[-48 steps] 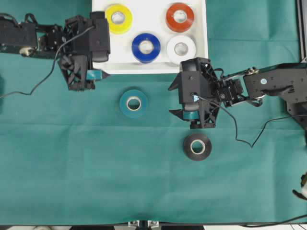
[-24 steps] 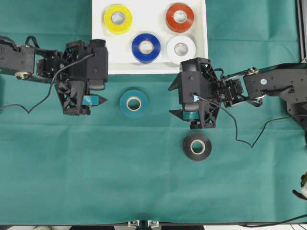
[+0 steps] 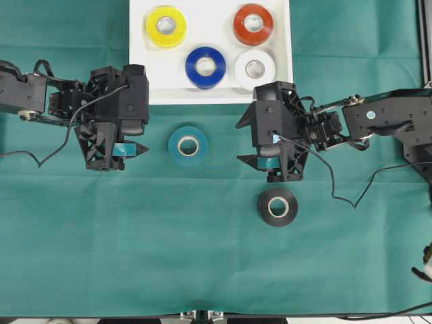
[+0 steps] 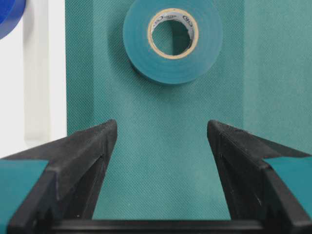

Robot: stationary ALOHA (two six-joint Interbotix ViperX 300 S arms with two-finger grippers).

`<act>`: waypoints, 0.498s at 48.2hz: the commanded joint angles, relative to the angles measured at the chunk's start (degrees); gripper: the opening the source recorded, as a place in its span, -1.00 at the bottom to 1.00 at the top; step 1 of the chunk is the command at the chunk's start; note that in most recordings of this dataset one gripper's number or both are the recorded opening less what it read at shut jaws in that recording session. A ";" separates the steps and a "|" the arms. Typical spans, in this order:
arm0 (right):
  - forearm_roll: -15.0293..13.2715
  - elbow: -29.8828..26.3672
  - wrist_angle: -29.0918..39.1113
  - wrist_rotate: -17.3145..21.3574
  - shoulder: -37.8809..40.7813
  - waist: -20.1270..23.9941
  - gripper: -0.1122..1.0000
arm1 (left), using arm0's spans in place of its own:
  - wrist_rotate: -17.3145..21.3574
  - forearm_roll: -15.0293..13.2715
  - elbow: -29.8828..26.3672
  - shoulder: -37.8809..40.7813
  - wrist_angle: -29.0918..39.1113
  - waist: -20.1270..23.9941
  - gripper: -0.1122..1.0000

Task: Put the tape alternately from left to right into the white case.
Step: 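Move the right gripper down onto the black roll and grasp it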

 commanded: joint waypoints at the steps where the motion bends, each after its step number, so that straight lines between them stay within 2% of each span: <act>1: 0.09 -0.44 -0.26 0.09 -0.62 1.32 0.60 | 0.09 -0.09 -0.53 -0.79 -0.44 -0.18 0.87; 13: 0.26 0.26 0.00 0.88 -2.11 4.83 0.60 | 0.09 -0.09 -0.44 -0.70 -0.44 -0.18 0.87; 24: 0.26 2.20 1.85 5.36 -3.43 6.77 0.60 | 0.00 -0.18 -0.44 -0.70 -0.44 -0.18 0.87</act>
